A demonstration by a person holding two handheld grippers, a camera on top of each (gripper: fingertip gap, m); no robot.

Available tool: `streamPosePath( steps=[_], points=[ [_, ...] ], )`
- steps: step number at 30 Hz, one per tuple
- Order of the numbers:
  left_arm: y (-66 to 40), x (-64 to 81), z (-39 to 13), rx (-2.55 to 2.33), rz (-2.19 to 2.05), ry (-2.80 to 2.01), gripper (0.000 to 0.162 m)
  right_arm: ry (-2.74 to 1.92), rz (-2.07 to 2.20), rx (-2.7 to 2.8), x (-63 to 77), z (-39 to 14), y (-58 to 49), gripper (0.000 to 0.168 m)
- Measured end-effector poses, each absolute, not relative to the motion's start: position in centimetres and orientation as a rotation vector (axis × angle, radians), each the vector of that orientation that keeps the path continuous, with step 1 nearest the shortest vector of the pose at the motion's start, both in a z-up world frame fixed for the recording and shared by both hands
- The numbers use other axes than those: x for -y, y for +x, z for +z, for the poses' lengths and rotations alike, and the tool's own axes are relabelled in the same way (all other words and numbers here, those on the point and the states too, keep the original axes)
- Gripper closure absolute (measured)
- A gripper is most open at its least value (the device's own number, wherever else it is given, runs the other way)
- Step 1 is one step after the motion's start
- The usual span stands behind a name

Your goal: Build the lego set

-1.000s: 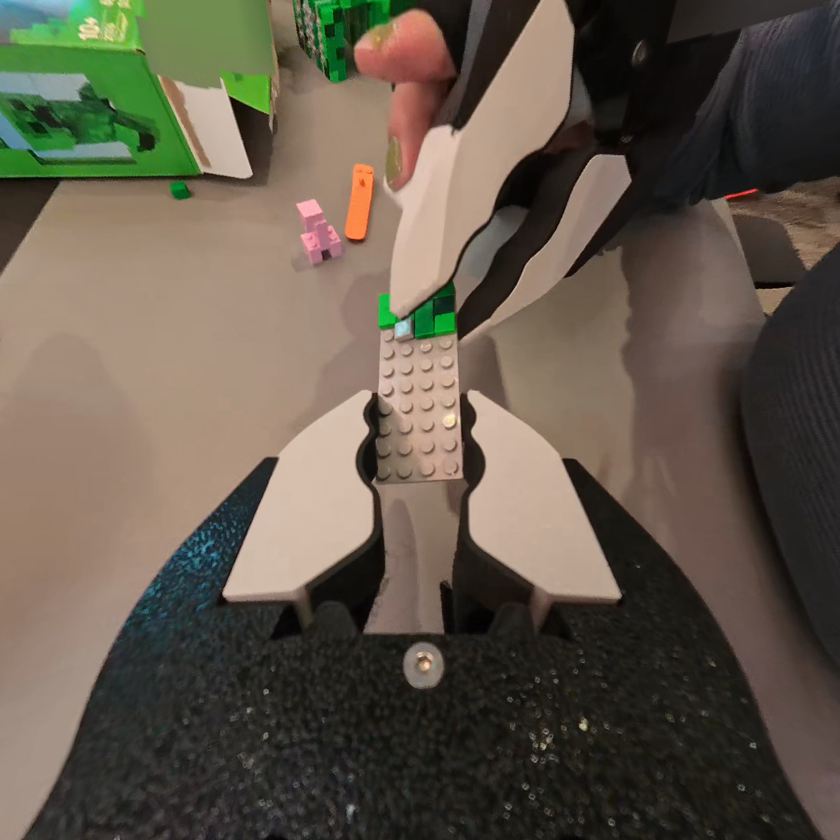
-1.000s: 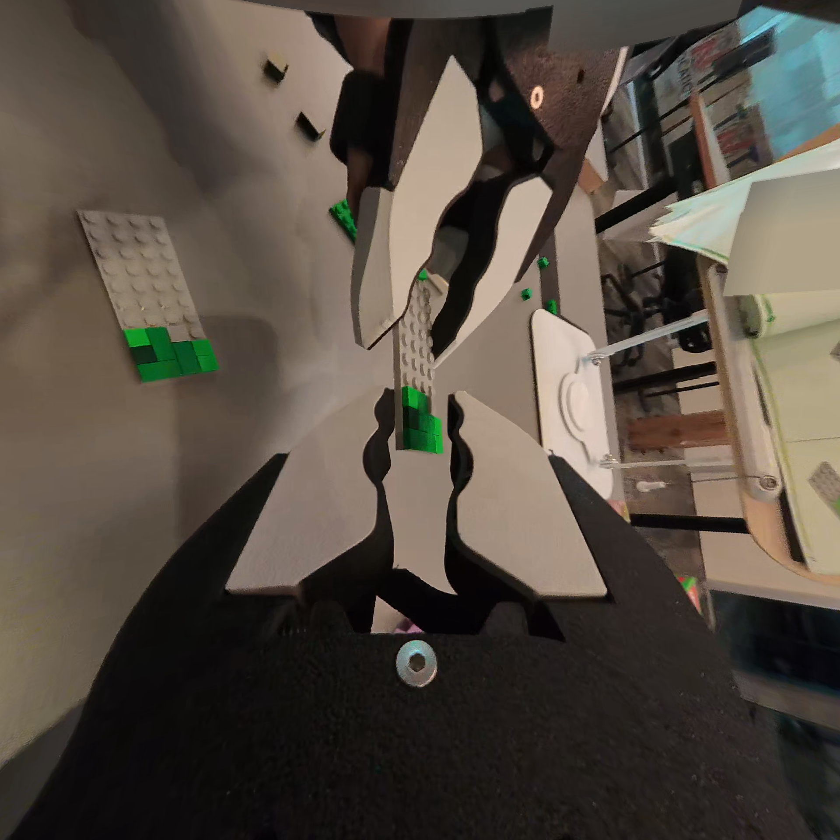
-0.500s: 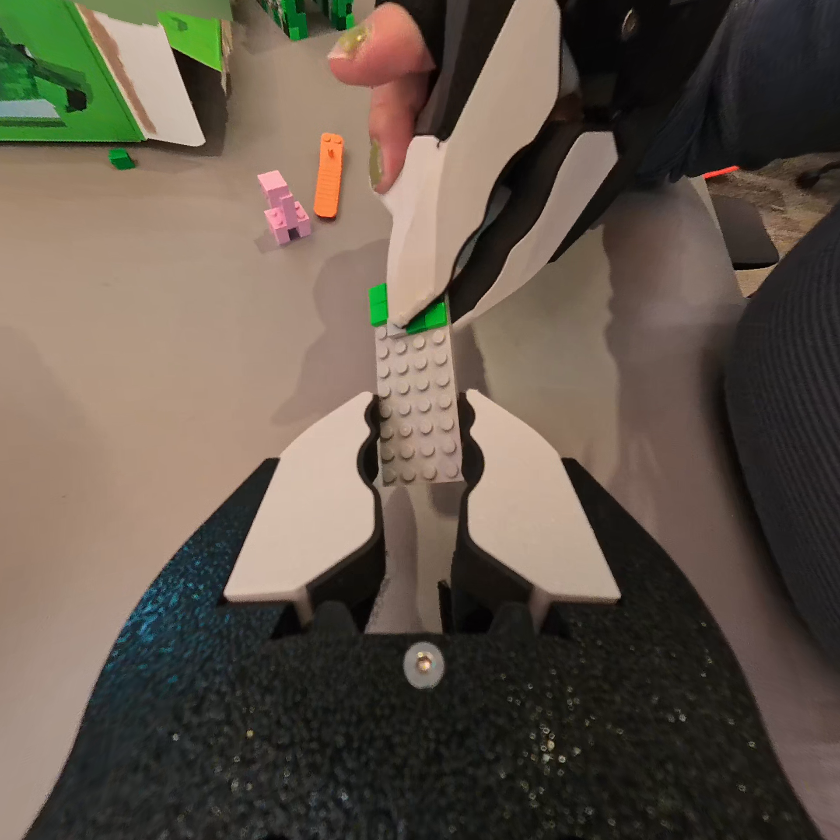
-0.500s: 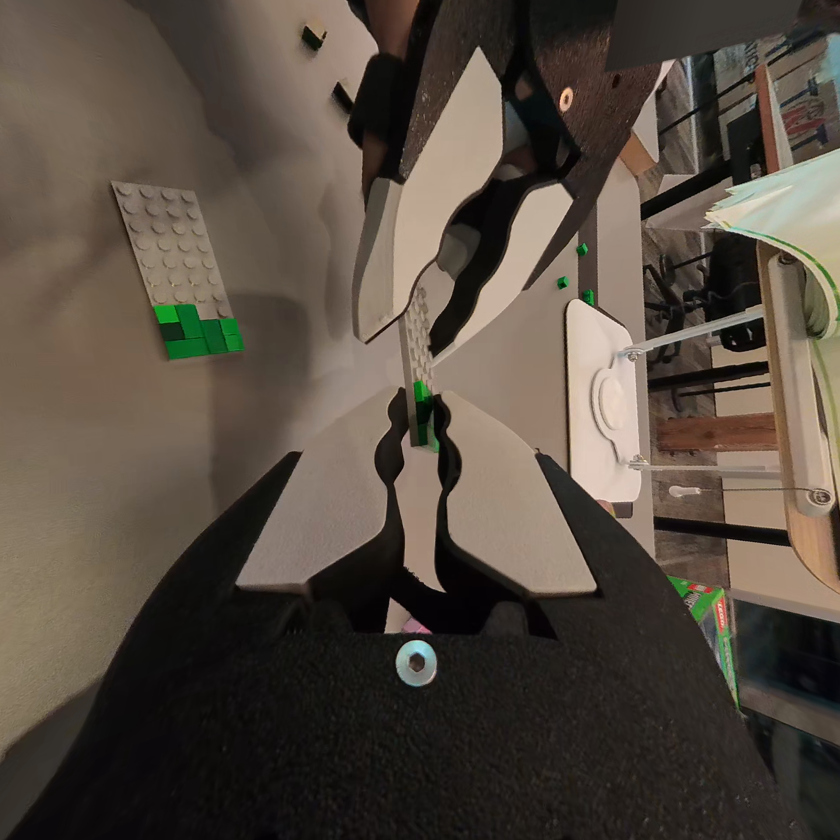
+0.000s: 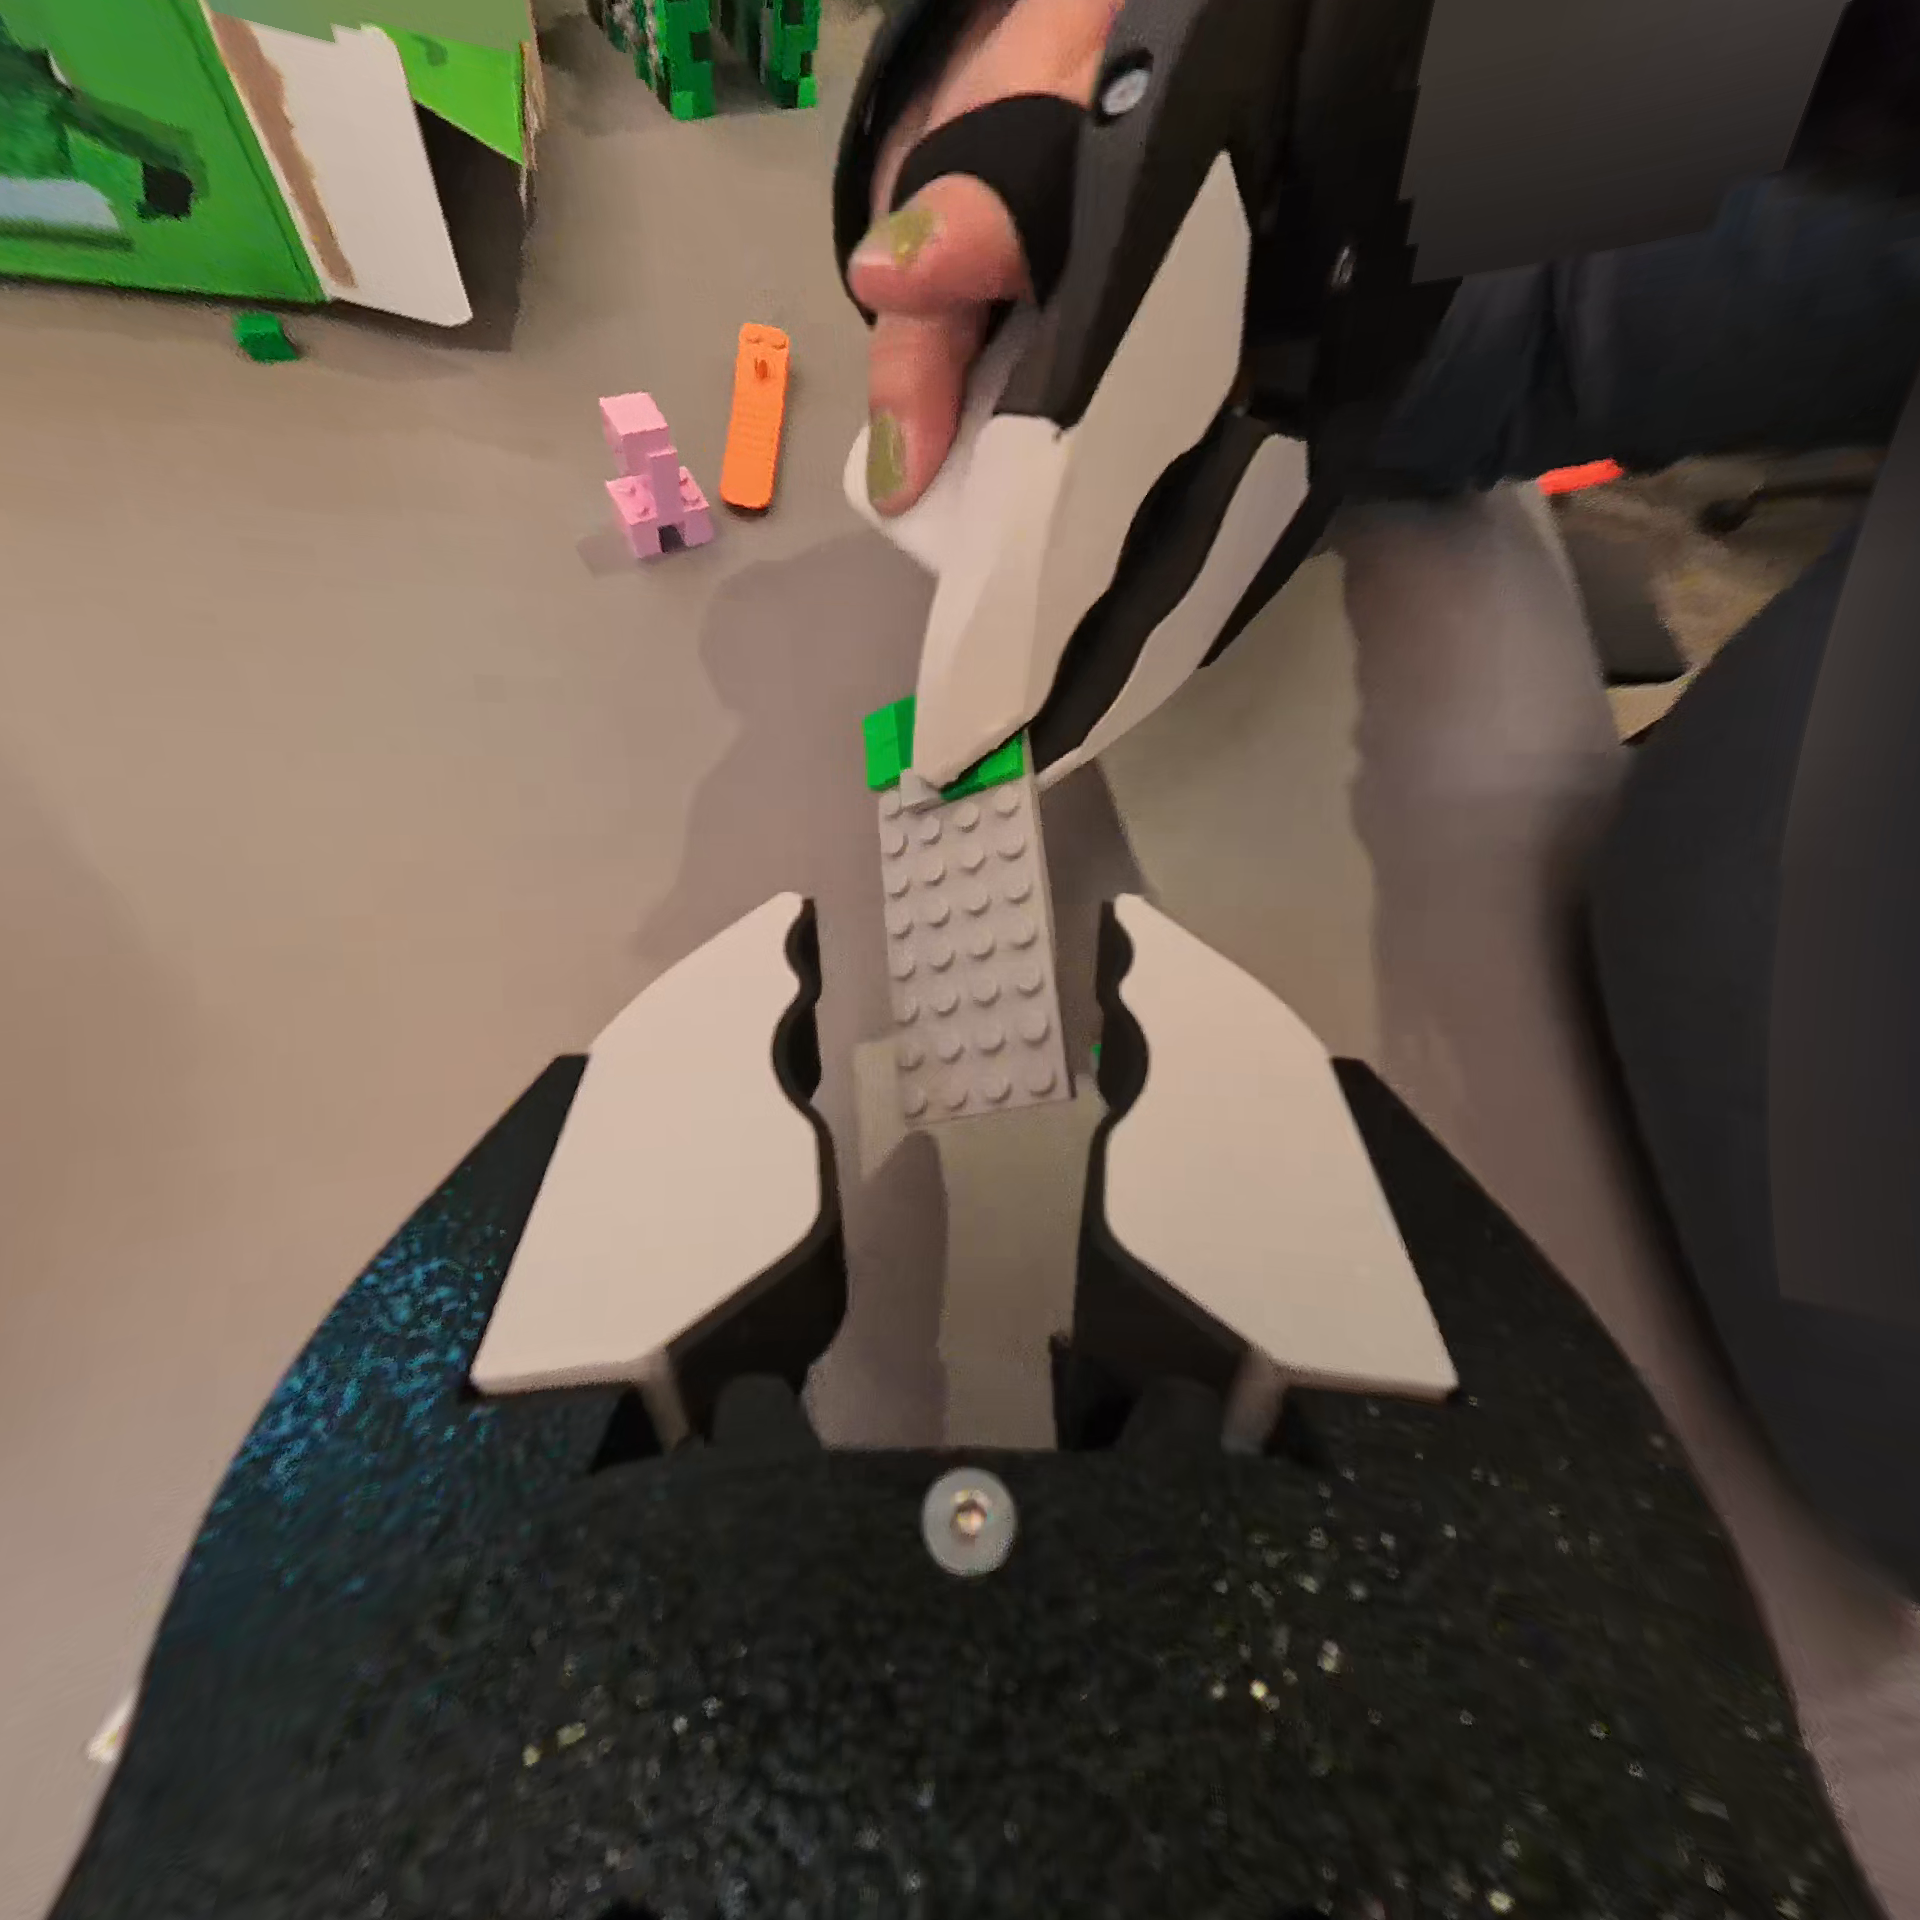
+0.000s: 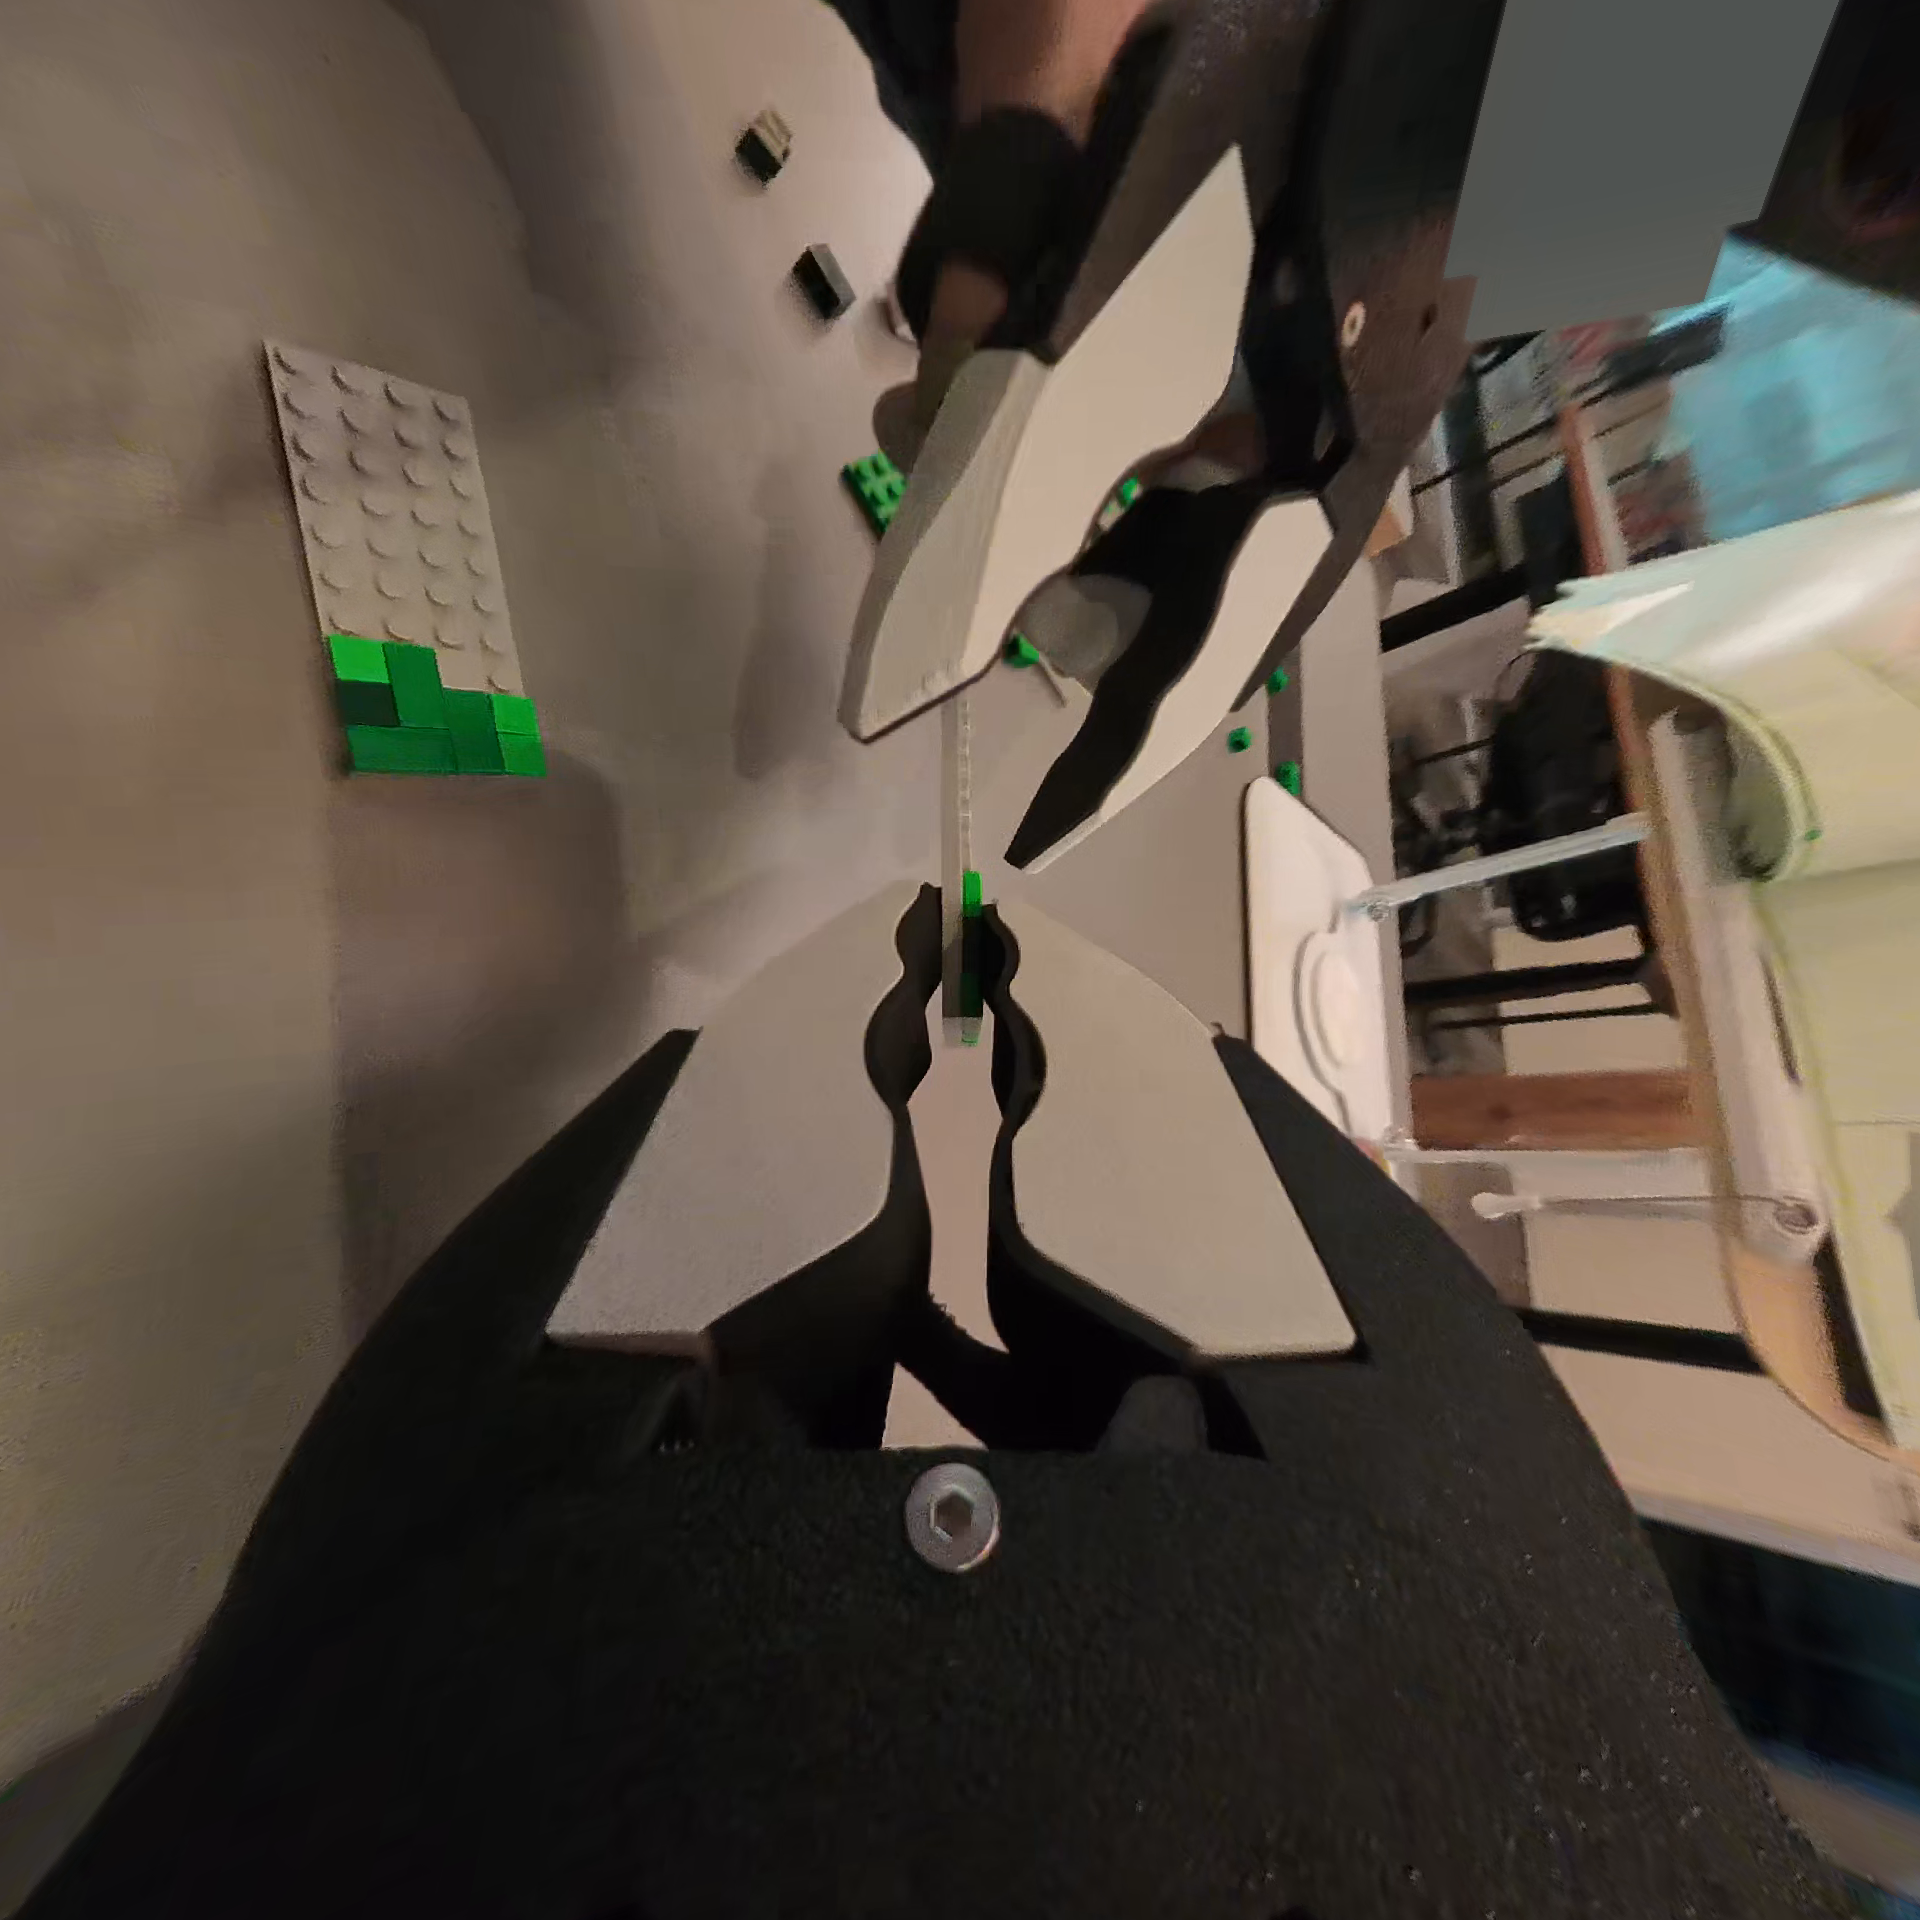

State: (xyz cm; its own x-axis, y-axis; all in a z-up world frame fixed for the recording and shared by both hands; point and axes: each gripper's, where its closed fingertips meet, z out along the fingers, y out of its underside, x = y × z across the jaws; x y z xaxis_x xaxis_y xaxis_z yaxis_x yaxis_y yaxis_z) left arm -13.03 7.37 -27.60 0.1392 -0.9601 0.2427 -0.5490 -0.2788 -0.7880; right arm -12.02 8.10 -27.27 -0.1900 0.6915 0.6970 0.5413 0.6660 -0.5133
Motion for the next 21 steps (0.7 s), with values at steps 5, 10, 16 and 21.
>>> streamPosePath(
  steps=[5,10,16,21],
  points=[
    [-12.72,-6.37,-27.60,-1.431,-1.167,-1.951,0.126,-0.881,0.172,1.833,-7.72,-26.45,-12.07,0.162],
    [-13.16,-6.81,-27.84,-1.463,-1.039,-1.951,0.128,-0.850,0.128,1.782,-7.99,-26.36,-12.47,0.160],
    [-13.28,-6.98,-28.23,-1.512,-0.928,-1.932,0.128,-0.920,0.133,1.761,-8.41,-26.33,-12.52,0.153],
    [-13.14,-6.77,-28.22,-1.559,-0.868,-1.891,0.129,-0.964,0.158,1.805,-8.24,-26.97,-12.44,0.156]
  ],
)
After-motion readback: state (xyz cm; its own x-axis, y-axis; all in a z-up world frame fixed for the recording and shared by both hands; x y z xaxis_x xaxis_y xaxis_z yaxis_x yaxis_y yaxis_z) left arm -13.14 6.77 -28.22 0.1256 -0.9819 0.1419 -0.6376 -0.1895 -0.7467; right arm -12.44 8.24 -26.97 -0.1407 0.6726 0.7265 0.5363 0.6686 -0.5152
